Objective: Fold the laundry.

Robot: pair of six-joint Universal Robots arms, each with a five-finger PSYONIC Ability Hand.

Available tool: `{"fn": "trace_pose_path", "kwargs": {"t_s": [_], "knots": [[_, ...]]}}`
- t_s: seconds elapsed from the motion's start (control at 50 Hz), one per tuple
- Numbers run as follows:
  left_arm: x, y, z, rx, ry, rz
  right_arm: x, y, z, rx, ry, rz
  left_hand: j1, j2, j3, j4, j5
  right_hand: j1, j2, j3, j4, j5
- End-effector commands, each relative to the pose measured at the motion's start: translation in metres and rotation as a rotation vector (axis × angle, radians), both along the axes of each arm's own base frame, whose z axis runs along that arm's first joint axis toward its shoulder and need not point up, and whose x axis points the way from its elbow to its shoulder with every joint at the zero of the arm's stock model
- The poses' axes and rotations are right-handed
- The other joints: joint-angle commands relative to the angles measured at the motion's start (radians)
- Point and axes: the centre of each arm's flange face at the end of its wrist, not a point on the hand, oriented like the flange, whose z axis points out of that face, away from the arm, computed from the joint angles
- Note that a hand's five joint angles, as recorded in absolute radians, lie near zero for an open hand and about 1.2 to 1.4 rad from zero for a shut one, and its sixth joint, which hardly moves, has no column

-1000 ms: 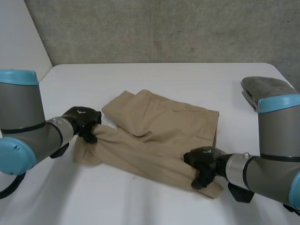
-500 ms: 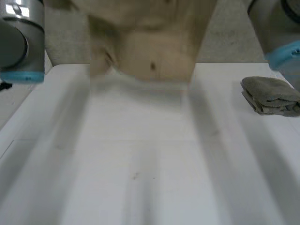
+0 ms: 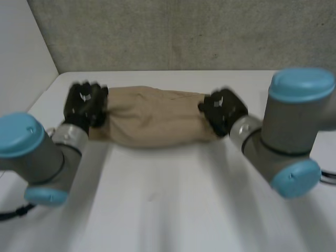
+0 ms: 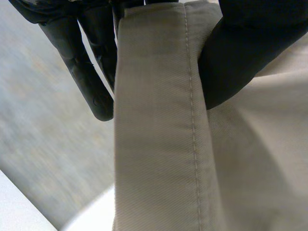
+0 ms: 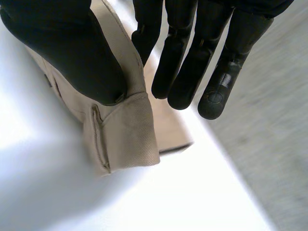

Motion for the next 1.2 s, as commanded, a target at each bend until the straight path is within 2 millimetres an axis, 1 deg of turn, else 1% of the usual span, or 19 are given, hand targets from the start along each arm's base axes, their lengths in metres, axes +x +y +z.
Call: {"fn": "trace_pose_path", "kwargs": {"t_s": [0.02, 0.06, 0.08, 0.1, 0.16, 0.22, 0.3, 0.38, 0.5, 0.58, 0.64, 0.76, 0.88, 0.9, 0.98, 1.0, 1.02, 1.14, 1.2], "knots": [[0.013, 0.048, -0.017, 0.151, -0.076, -0.005, -0.015, 0.032, -0.044, 0.157, 0.083, 0.038, 0.303, 0.197, 0.201, 0.195, 0.25, 0.412, 0.218, 0.215, 0.208, 0.23], [0.017, 0.057, -0.015, 0.176, -0.095, -0.005, -0.019, 0.039, -0.047, 0.187, 0.094, 0.04, 0.303, 0.197, 0.201, 0.195, 0.25, 0.412, 0.218, 0.215, 0.208, 0.23], [0.018, 0.062, -0.014, 0.189, -0.103, -0.007, -0.023, 0.046, -0.045, 0.204, 0.093, 0.048, 0.303, 0.197, 0.201, 0.195, 0.25, 0.412, 0.218, 0.215, 0.208, 0.23], [0.021, 0.072, -0.013, 0.219, -0.119, -0.011, -0.025, 0.051, -0.043, 0.21, 0.092, 0.054, -0.016, -0.122, -0.118, -0.124, -0.07, 0.412, 0.218, 0.215, 0.208, 0.23], [0.026, 0.088, -0.008, 0.273, -0.142, -0.015, -0.031, 0.064, -0.042, 0.232, 0.094, 0.073, -0.573, -0.679, -0.674, -0.681, -0.626, 0.412, 0.218, 0.215, 0.208, 0.23], [0.03, 0.095, -0.003, 0.305, -0.149, -0.011, -0.037, 0.073, -0.048, 0.26, 0.102, 0.087, -0.613, -0.718, -0.714, -0.721, -0.666, 0.412, 0.218, 0.215, 0.208, 0.23], [0.036, 0.1, 0.005, 0.331, -0.142, 0.007, -0.048, 0.073, -0.054, 0.279, 0.1, 0.069, -0.666, -0.771, -0.767, -0.774, -0.719, 0.412, 0.218, 0.215, 0.208, 0.23], [0.038, 0.101, 0.013, 0.326, -0.137, 0.01, -0.055, 0.069, -0.061, 0.271, 0.09, 0.047, -0.663, -0.768, -0.764, -0.771, -0.716, 0.412, 0.218, 0.215, 0.208, 0.23], [0.035, 0.104, 0.012, 0.327, -0.144, -0.001, -0.057, 0.07, -0.067, 0.259, 0.086, 0.042, -0.648, -0.754, -0.749, -0.756, -0.701, 0.412, 0.218, 0.215, 0.208, 0.23], [0.033, 0.105, 0.007, 0.346, -0.153, -0.007, -0.057, 0.07, -0.067, 0.261, 0.076, 0.039, -0.642, -0.748, -0.744, -0.75, -0.695, 0.412, 0.218, 0.215, 0.208, 0.23], [0.032, 0.102, -0.002, 0.371, -0.17, -0.009, -0.056, 0.069, -0.068, 0.252, 0.072, 0.04, -0.592, -0.698, -0.694, -0.7, -0.646, 0.412, 0.218, 0.215, 0.208, 0.23], [0.029, 0.086, -0.014, 0.417, -0.187, -0.005, -0.057, 0.07, -0.07, 0.238, 0.078, 0.045, -0.466, -0.572, -0.568, -0.574, -0.52, 0.412, 0.218, 0.215, 0.208, 0.23], [0.027, 0.079, -0.028, 0.48, -0.21, -0.009, -0.057, 0.071, -0.07, 0.241, 0.077, 0.046, -0.434, -0.54, -0.535, -0.542, -0.487, 0.412, 0.218, 0.215, 0.208, 0.23], [0.027, 0.078, -0.03, 0.486, -0.212, -0.007, -0.057, 0.071, -0.071, 0.242, 0.079, 0.044, -0.399, -0.504, -0.5, -0.507, -0.452, 0.412, 0.218, 0.215, 0.208, 0.23], [0.025, 0.072, -0.033, 0.483, -0.212, -0.003, -0.057, 0.072, -0.071, 0.242, 0.081, 0.046, 0.032, -0.073, -0.069, -0.076, -0.021, 0.412, 0.218, 0.215, 0.208, 0.23], [0.025, 0.072, -0.032, 0.479, -0.21, -0.003, -0.057, 0.072, -0.071, 0.244, 0.081, 0.045, 0.228, 0.122, 0.126, 0.12, 0.175, 0.412, 0.218, 0.215, 0.208, 0.23], [0.025, 0.072, -0.032, 0.477, -0.21, -0.003, -0.057, 0.073, -0.071, 0.244, 0.081, 0.046, 0.302, 0.196, 0.201, 0.194, 0.249, 0.412, 0.218, 0.215, 0.208, 0.23], [0.025, 0.082, -0.029, 0.485, -0.216, -0.011, -0.057, 0.074, -0.067, 0.244, 0.088, 0.052, 0.303, 0.197, 0.201, 0.195, 0.25, 0.412, 0.218, 0.215, 0.208, 0.23], [0.031, 0.098, -0.019, 0.482, -0.215, -0.012, -0.058, 0.077, -0.057, 0.224, 0.106, 0.064, 0.303, 0.197, 0.201, 0.195, 0.25, 0.412, 0.218, 0.215, 0.208, 0.23]]}}
